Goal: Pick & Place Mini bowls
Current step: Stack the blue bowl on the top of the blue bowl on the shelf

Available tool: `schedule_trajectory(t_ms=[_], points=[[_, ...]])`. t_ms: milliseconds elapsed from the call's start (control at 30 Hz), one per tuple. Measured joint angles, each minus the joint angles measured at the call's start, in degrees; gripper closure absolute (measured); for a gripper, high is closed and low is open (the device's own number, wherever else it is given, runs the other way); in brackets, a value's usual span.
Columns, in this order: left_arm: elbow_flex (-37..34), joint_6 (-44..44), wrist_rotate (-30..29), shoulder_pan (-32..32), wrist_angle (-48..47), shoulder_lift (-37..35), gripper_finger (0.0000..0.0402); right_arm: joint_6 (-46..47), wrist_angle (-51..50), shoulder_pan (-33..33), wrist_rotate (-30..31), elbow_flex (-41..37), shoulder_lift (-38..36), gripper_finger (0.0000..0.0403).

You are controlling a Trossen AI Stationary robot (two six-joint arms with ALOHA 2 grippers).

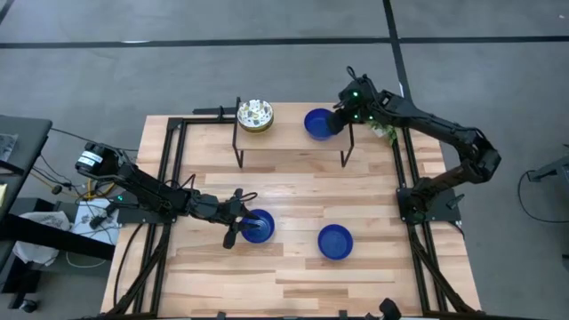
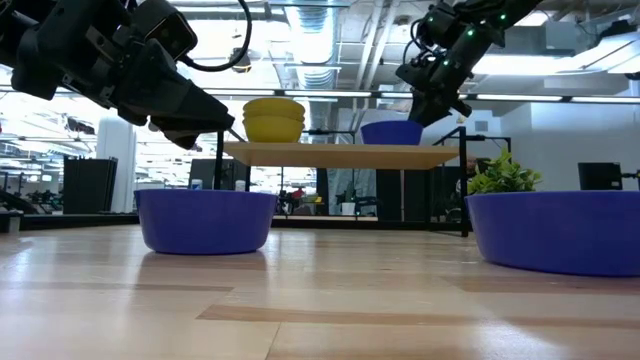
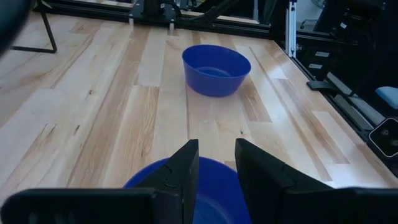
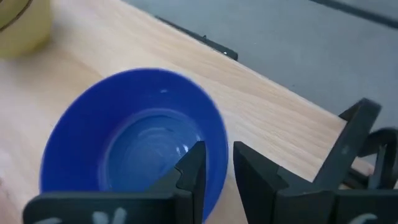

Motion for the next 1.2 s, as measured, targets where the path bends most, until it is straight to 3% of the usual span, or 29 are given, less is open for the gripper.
schedule_trajectory(t_ms=[267, 500, 833, 1200], points=[[0.0, 0.0, 0.0, 0.01, 0.13, 0.0, 0.0298, -4.0, 0.18, 0.56, -0.87, 0.02, -7.18, 0.0331], [0.0, 0.0, 0.0, 0.0, 0.13, 0.0, 0.0298, -5.04, -0.37, 5.53, -0.95, 0.02, -15.77, 0.0331], [0.0, 0.11, 0.0, 0.02, 0.15, 0.0, 0.0298, -7.96, -7.02, 18.12, -0.8, -0.35, -24.02, 0.0331], [0.0, 0.2, -0.02, 0.02, 0.16, 0.0, 0.0298, -4.47, -6.17, 33.3, 1.85, -9.47, -28.61, 0.0331]])
